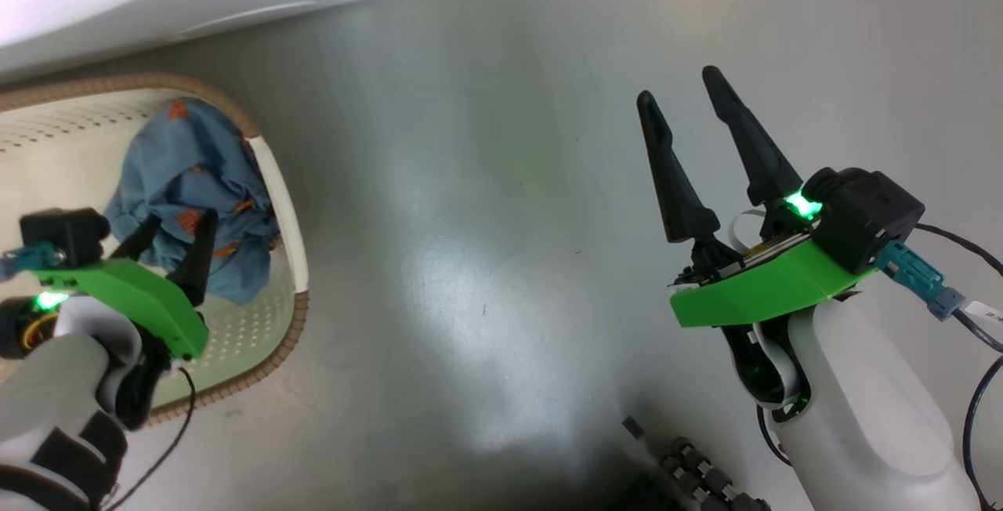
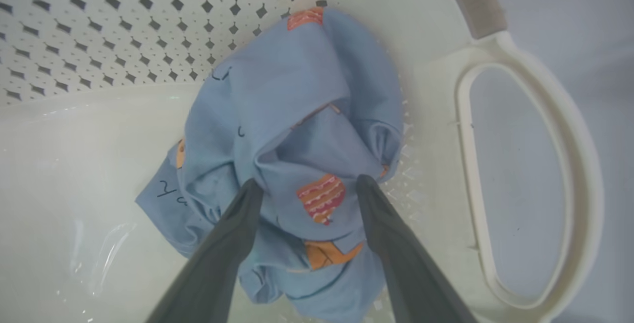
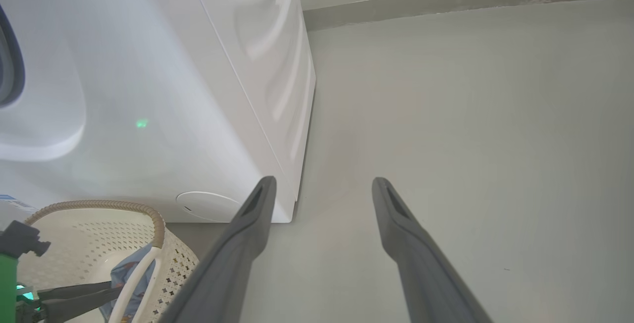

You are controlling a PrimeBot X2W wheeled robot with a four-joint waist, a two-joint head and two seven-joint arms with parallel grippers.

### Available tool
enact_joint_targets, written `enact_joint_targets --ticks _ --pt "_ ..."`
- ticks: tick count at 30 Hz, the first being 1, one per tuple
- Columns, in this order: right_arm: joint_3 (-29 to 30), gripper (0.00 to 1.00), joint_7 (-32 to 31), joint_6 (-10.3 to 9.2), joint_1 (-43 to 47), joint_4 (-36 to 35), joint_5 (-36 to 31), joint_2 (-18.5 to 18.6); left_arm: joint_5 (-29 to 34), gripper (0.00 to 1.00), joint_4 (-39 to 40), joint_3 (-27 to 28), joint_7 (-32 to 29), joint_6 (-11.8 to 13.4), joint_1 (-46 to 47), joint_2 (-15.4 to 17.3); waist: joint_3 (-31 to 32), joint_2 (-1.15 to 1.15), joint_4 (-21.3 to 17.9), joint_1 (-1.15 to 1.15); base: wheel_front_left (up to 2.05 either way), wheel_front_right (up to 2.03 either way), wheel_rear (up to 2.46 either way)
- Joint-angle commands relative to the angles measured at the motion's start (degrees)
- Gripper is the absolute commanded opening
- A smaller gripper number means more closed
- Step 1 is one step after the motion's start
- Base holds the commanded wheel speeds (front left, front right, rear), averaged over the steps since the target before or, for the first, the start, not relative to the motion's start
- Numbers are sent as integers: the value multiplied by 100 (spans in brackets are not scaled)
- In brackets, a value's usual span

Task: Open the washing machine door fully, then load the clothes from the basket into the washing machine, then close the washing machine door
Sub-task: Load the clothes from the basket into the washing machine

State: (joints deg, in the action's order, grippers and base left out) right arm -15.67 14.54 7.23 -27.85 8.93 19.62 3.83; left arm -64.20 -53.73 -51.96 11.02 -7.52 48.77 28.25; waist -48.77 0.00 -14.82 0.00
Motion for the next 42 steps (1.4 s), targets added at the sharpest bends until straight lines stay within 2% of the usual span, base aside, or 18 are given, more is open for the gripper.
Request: enact_joint_targets --ticks 1,10,11,12,13,14,23,31,37,42 --pt "-113 100 46 25 99 -138 -90 -29 -79 100 50 51 -11 3 31 231 -49 0 -44 0 0 0 0" --pt "-174 100 46 25 135 -167 -109 -49 -486 100 -20 -491 -89 3 298 359 -137 0 -162 0 0 0 0" --pt "-177 100 46 25 140 -171 -111 -50 -537 84 -49 -533 -91 3 318 364 -140 0 -172 0 0 0 0" --pt "-180 100 46 25 145 -173 -112 -50 -577 47 -74 -582 -93 3 337 367 -139 0 -180 0 0 0 0" --pt "-183 100 46 25 149 -173 -114 -50 -613 35 -97 -629 -87 3 354 370 -134 0 -189 0 0 0 0" --pt "-187 100 46 25 151 -173 -114 -48 -649 0 -117 -675 -77 3 367 372 -128 0 -198 0 0 0 0" --pt "-135 100 46 25 170 -150 -137 -14 -941 0 -227 -956 33 3 443 313 -7 0 -136 0 0 0 0" --pt "-116 100 46 25 191 -87 -120 45 -1273 0 -326 -983 300 3 190 213 418 0 85 0 0 0 0" --pt "-97 100 46 25 252 12 -62 159 -1342 0 -304 -783 391 3 -80 178 881 0 300 0 0 0 0" --pt "-63 100 46 25 366 94 -9 259 -944 0 -143 -149 395 3 -350 143 1285 0 494 0 0 0 0"
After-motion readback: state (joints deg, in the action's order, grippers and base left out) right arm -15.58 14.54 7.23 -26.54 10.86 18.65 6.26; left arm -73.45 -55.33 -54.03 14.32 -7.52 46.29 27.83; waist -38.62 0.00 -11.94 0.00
